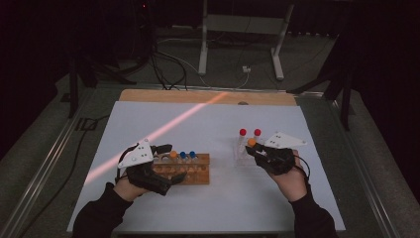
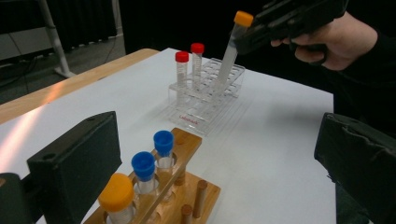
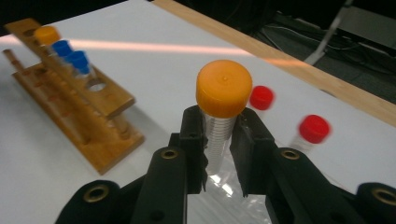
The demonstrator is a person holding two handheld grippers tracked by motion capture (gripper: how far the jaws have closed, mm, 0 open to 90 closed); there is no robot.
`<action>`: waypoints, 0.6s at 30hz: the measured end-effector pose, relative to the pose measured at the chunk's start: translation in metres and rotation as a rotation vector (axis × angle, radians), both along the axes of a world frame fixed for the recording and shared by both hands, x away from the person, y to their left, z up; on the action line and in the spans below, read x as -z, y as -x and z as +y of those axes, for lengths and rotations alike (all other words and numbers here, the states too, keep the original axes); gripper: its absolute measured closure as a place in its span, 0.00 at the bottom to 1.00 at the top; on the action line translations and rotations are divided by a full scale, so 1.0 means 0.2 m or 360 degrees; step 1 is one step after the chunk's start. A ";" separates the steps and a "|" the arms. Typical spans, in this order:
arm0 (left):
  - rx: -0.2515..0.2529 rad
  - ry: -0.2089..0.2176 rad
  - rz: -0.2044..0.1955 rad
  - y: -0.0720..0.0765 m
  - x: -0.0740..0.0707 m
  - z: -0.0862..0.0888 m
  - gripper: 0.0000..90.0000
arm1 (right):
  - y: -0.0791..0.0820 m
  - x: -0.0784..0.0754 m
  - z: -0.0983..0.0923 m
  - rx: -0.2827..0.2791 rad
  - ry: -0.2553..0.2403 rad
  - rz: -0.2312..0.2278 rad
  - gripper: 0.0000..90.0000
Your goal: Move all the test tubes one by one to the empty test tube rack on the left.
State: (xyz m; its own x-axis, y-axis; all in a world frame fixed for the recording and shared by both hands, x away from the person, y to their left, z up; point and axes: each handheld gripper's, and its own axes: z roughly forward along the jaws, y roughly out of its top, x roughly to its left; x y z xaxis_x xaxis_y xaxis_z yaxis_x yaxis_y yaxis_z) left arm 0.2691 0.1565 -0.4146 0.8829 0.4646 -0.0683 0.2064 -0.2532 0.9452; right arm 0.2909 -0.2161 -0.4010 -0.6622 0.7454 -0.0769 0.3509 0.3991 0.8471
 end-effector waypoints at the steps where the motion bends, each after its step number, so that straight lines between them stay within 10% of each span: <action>1: 0.0003 -0.0001 0.0000 0.00 0.00 0.00 0.01 | 0.00 0.00 0.01 -0.0023 0.0002 0.0009 0.83; 18: 0.0061 0.0013 0.0008 0.02 -0.02 -0.04 0.02 | 0.12 0.02 0.20 -0.0294 0.0046 0.0053 0.83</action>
